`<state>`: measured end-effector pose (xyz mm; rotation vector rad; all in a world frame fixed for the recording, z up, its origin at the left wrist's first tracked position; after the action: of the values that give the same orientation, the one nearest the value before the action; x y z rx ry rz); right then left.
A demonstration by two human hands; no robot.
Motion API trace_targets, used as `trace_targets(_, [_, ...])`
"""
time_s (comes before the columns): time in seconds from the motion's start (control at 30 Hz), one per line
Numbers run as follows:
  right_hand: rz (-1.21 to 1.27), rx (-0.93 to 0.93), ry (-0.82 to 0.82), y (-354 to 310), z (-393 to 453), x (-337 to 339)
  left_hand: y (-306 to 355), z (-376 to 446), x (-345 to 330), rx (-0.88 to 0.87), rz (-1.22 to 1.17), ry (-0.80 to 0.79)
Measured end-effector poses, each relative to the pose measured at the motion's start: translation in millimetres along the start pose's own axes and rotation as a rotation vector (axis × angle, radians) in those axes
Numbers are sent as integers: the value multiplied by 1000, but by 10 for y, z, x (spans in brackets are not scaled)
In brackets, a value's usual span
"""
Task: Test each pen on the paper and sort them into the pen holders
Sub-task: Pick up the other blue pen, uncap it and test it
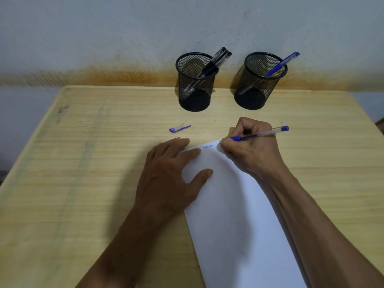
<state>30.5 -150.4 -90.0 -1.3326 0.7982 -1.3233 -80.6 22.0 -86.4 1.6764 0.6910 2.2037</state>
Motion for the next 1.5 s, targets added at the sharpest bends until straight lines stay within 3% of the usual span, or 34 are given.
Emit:
trace_targets(0.3, [-58,30,9,-72,-22,0,-19,-10,-10,-8,4,5])
trace_targets(0.73, [120,-17,21,-100,-36,26,-18,-11,-3,-13,-3,32])
trace_targets(0.97, [21,-17,24,-74,-24,-7,-10,-9,0,-19,14,34])
trace_targets(1.13, [364,-78,125,-131,-57,147,-9,-14,8,-23,11,53])
trace_targets(1.33, [420,-28,194,-191,-106,235,37,-1,42,-62,17,130])
trace_targets(1.5, [519,-63,190,-185,-116,277,-47,139,181,133,-149,241])
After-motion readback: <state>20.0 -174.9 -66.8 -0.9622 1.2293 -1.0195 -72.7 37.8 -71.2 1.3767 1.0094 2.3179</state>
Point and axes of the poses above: each hand's wrist, its own z-axis towards the middle knuckle, its own x-axis out of the back of the hand, y = z × x, the point moved 6 cm from there along z, towards the middle knuckle, and after that the axes turned 6 degrees about x, right-handed, at the moved point
